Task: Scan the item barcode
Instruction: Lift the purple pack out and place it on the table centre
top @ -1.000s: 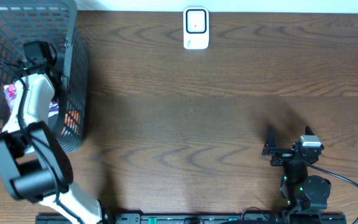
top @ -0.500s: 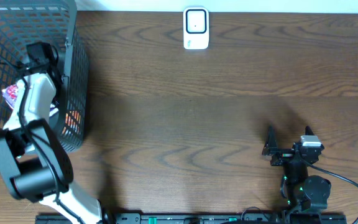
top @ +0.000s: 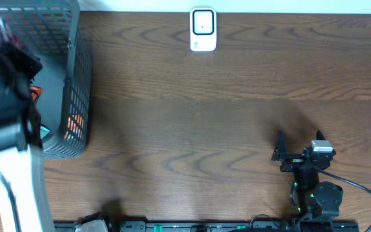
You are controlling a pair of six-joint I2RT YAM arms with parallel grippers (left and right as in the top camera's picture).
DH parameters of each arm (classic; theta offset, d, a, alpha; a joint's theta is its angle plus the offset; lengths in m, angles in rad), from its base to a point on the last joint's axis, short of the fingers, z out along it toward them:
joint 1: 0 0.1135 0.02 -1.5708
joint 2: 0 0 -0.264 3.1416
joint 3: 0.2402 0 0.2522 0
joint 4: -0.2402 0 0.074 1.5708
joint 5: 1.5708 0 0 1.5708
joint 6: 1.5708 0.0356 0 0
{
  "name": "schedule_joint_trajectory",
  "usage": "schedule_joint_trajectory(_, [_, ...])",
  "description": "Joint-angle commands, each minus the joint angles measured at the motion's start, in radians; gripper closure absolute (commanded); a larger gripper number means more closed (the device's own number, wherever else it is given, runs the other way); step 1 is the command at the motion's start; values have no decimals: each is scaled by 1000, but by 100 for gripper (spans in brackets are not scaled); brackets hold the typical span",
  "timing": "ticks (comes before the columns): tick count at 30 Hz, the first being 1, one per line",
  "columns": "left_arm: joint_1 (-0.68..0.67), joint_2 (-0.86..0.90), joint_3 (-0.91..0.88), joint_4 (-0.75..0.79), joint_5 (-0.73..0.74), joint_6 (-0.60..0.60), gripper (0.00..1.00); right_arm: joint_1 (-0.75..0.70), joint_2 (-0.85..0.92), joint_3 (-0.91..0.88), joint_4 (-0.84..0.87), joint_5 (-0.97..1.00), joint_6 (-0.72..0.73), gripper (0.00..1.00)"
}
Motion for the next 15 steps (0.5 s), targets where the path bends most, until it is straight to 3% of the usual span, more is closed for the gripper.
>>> schedule_joint_trajectory(1, [-63, -104, 22, 19, 206, -90, 92, 15, -4, -1, -5, 1, -8, 1])
schedule_joint_trajectory(8, [-414, -161, 20, 13, 240, -67, 92, 15, -4, -1, -5, 1, -8, 1])
schedule_joint_trajectory(15, [-711, 42, 2, -8, 130, -68, 93, 15, -4, -1, -5, 1, -8, 1])
